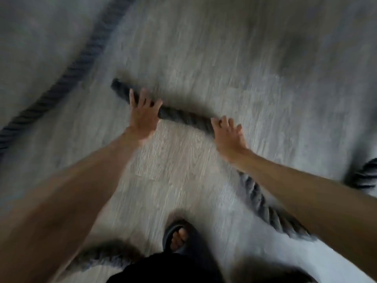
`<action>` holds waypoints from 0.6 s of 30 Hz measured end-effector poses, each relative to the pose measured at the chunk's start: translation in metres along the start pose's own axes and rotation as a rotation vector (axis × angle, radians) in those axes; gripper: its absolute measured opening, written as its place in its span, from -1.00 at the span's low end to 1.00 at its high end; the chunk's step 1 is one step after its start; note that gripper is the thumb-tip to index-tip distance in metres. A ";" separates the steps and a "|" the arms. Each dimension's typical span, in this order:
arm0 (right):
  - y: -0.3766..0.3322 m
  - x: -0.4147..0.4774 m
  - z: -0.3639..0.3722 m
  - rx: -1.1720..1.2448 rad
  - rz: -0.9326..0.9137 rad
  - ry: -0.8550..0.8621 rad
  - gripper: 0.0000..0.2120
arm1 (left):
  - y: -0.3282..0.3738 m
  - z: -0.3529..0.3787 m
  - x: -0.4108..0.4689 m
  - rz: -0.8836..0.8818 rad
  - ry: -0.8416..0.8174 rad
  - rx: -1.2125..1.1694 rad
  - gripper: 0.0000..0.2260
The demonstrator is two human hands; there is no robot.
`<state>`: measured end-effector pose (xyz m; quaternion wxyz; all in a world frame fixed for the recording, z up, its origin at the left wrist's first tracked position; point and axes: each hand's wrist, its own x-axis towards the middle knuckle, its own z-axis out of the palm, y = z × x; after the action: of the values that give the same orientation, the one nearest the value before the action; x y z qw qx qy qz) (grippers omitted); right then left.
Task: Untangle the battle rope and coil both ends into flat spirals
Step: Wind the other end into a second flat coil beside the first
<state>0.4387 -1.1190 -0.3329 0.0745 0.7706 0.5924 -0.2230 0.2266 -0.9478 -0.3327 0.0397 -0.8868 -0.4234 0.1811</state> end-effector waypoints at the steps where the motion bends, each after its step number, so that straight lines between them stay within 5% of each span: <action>1: 0.005 0.027 -0.016 -0.018 0.025 0.002 -0.30 | -0.007 -0.002 0.011 -0.052 -0.035 -0.014 -0.49; 9: 0.013 0.141 -0.048 0.179 0.144 0.154 -0.49 | -0.024 0.010 0.051 -0.367 -0.084 -0.197 -0.49; 12: 0.009 0.143 -0.042 0.193 0.142 0.207 -0.47 | -0.016 0.005 0.066 -0.520 -0.132 -0.506 -0.41; 18: 0.013 0.131 -0.039 0.229 0.126 0.102 -0.05 | 0.015 -0.010 0.083 -1.018 -0.073 -1.320 -0.29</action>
<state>0.4873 -0.9930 -0.3565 -0.0304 0.8199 0.5166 -0.2447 0.2885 -0.8932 -0.3509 -0.4250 -0.4216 -0.7926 -0.1158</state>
